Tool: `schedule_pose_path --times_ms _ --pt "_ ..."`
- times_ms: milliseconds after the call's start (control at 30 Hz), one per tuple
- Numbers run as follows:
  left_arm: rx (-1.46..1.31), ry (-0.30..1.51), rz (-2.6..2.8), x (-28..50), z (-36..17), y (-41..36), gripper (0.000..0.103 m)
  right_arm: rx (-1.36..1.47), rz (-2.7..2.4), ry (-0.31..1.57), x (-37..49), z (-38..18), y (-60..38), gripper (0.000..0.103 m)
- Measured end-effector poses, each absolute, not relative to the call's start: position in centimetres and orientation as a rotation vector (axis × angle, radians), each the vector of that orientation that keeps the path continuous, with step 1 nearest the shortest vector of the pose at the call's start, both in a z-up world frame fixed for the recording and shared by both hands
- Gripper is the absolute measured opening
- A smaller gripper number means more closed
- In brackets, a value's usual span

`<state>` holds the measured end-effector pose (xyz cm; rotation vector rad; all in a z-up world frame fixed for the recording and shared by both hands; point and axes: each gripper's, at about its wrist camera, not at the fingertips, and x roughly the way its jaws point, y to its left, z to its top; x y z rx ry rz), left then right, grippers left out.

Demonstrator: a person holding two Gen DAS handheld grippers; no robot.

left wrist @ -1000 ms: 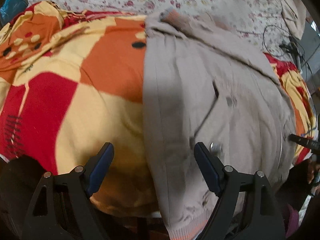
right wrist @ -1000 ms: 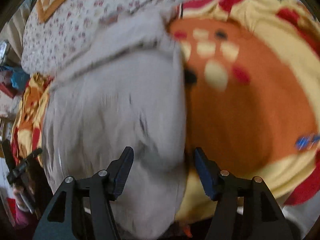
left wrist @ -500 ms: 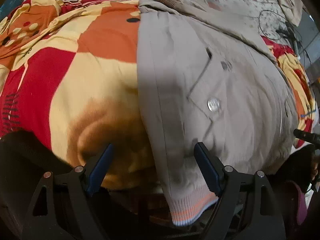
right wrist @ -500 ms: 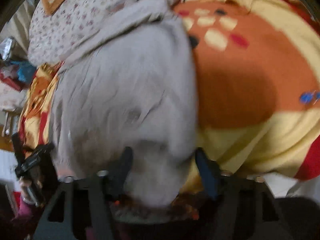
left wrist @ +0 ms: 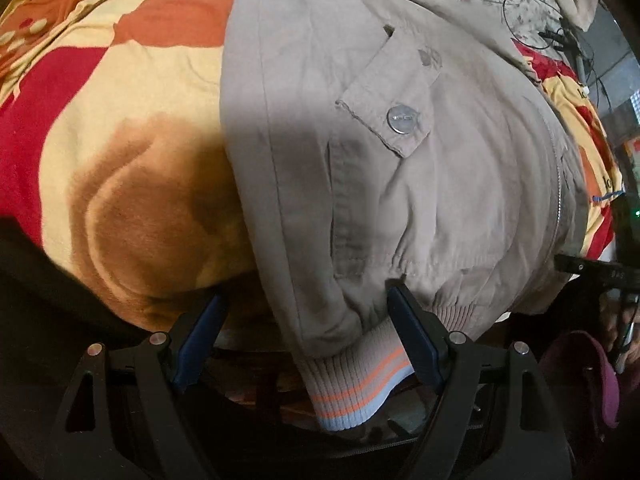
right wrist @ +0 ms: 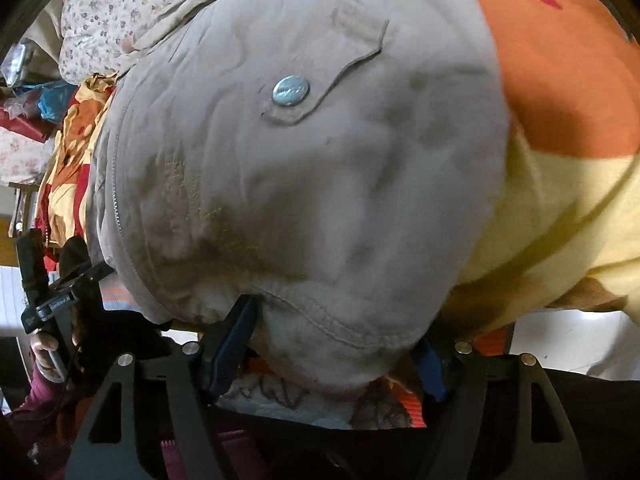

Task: Fold large clothes
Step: 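Grasp the jacket hem with both grippers and lift it toward the collar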

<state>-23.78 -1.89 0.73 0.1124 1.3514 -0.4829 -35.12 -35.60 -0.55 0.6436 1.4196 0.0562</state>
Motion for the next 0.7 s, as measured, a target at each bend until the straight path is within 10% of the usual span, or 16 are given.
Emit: schedule_pose_path --times_ms 200,267,300,367,700 --pt "0.096 1.357 -0.496 -23.3 0.6 -1.6 0.081 0.655 0.071 1.434 -35.6 -0.9 -35.0 0.065" --pt "0.080 1.369 -0.521 -23.3 0.6 -1.3 0.058 0.643 0.095 1.441 -35.8 -0.4 -34.6 0.034" --pt "0.073 1.382 -0.552 -23.4 0.8 -1.1 0.032 0.637 0.098 1.436 -36.0 0.0 -34.6 0.028" --pt "0.073 1.373 -0.580 -23.8 1.4 -0.8 0.017 0.647 0.104 1.402 -36.5 1.0 -34.8 0.018" --pt "0.015 1.121 -0.711 -22.2 11.2 -0.4 0.014 0.840 0.215 1.017 -36.2 9.3 -38.8 0.012"
